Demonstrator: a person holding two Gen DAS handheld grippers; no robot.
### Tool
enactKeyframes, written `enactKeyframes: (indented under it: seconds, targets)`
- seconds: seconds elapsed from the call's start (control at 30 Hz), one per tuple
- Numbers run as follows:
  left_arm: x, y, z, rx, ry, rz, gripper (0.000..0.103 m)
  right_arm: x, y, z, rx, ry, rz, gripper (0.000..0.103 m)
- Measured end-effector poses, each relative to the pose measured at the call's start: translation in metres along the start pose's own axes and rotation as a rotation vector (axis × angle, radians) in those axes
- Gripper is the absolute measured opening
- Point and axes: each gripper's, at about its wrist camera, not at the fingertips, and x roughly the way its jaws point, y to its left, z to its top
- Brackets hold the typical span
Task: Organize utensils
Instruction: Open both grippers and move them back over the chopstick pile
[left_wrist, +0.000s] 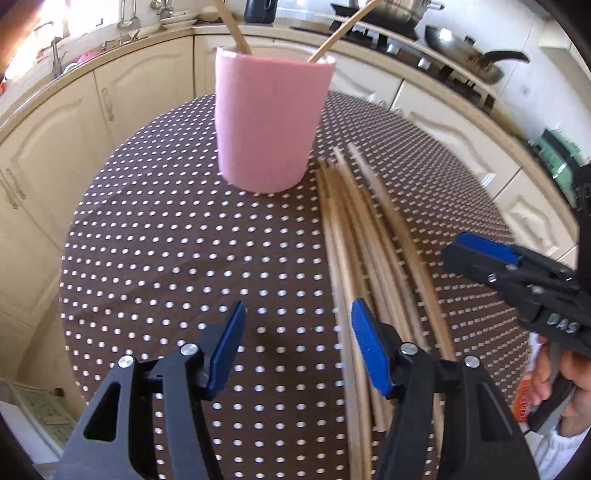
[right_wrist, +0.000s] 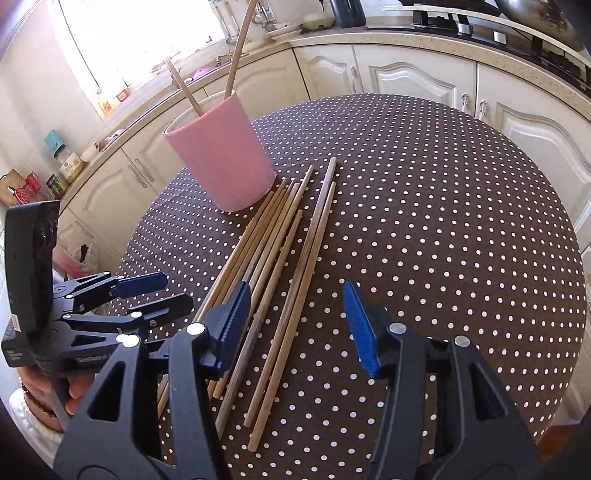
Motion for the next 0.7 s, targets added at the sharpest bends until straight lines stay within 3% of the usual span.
enactKeyframes:
  seconds: [0.23, 0.43, 0.57, 0.7]
  targets:
    - [0.013, -0.02, 0.01, 0.052, 0.028, 0.06, 0.059, 0.002, 0.001, 0.006, -0.01, 0.011, -0.018, 0.052]
    - [0.027, -0.045, 0.033, 0.078, 0.049, 0.129, 0.059, 0.013, 0.0, 0.018, -0.022, 0.085, -0.061, 0.052]
    - [0.03, -0.049, 0.044, 0.059, 0.047, 0.125, 0.044, 0.023, 0.003, 0.027, -0.032, 0.158, -0.085, 0.052]
    - [0.031, -0.038, 0.046, 0.049, 0.046, 0.113, 0.042, 0.035, 0.005, 0.035, -0.022, 0.207, -0.104, 0.045]
